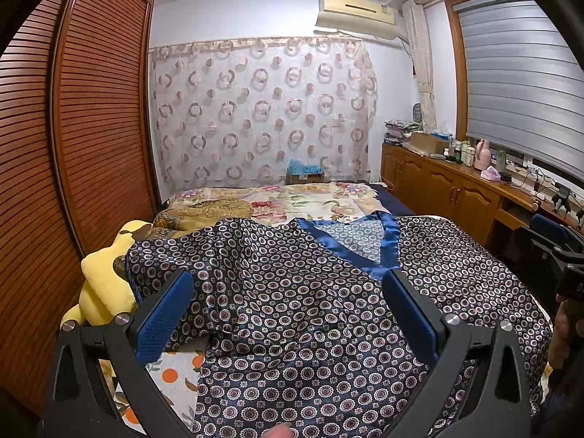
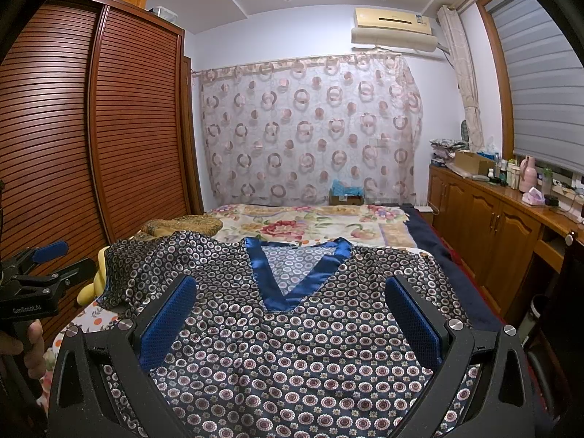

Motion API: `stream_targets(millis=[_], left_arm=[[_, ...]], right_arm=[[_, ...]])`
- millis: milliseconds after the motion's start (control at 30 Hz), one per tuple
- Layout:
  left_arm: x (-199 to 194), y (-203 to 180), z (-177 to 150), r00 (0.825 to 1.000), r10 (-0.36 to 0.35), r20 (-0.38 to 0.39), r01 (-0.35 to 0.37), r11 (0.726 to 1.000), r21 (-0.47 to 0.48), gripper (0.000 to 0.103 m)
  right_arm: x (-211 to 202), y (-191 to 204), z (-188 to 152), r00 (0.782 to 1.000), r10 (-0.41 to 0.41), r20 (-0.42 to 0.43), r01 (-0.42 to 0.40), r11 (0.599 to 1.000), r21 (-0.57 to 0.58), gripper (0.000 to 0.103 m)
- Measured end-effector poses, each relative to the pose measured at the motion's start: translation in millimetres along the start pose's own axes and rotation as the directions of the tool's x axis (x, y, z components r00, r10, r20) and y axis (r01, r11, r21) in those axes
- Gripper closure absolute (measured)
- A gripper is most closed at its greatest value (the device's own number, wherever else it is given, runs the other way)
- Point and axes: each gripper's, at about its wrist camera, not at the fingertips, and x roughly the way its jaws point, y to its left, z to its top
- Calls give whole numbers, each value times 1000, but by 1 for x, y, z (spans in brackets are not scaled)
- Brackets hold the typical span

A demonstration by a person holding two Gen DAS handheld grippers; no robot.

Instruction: Fold small clothes

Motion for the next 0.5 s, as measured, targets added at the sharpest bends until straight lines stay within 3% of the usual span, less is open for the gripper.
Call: stream_targets(millis=[500], left_arm=[[-1, 0, 2, 1000, -2, -3, 2, 1000, -1, 0]], right_arm=[[0, 0, 0, 1000, 2, 0, -2, 1000, 1, 0]])
